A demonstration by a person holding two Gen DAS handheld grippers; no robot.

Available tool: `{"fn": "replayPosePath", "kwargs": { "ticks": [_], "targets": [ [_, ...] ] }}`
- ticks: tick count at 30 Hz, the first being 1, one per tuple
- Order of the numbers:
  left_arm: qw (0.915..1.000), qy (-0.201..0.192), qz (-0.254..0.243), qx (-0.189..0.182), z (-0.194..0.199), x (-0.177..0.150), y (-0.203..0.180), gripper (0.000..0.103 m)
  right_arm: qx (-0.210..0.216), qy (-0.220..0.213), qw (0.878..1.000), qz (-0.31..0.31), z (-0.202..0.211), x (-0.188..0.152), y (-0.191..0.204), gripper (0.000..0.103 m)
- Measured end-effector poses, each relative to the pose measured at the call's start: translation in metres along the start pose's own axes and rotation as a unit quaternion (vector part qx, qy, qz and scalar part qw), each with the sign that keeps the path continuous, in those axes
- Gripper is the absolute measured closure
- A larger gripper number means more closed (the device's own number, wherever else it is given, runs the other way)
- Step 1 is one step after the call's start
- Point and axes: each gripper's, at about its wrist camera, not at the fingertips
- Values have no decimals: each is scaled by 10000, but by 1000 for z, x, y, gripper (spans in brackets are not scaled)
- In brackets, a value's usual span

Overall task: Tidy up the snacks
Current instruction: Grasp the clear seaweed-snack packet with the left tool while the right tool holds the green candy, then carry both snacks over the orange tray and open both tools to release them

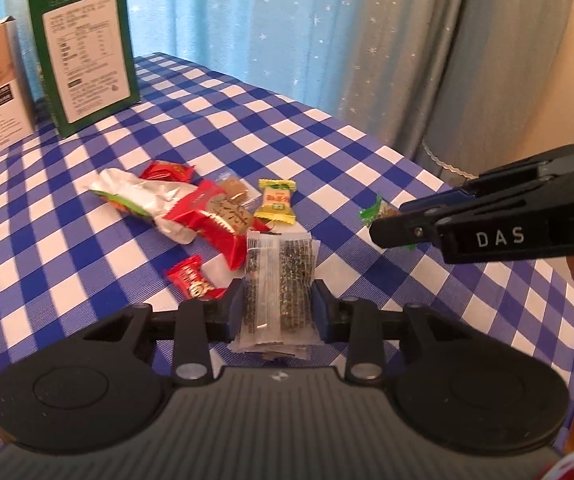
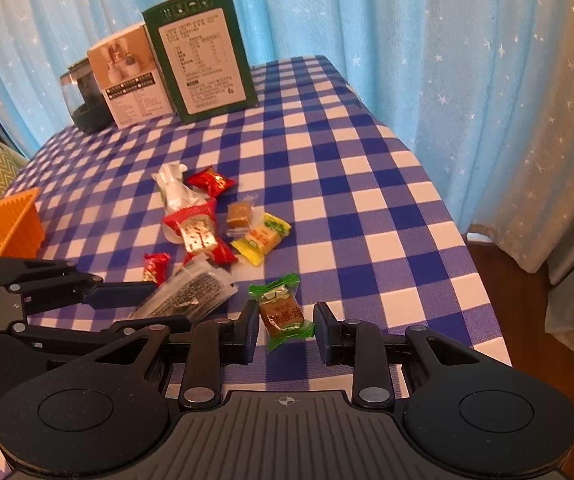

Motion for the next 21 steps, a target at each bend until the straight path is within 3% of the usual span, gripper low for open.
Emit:
{"fn": "replayPosePath", "kwargs": {
  "ticks": [9, 21],
  "targets": [
    [9998, 78, 128, 91, 17, -12, 3, 71, 145, -33, 9998, 104, 7, 4, 21, 73],
    [9991, 241, -5, 335, -8, -18, 2, 66, 114, 17, 9999, 84, 1, 7, 22, 73]
  ]
}}
Point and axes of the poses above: each gripper's, at about its wrist camera, not at the fingertips, and z roughly against the way its jaws point, y to its left, x to its top, and after that the axes turned 11 degrees about -x, right-handed
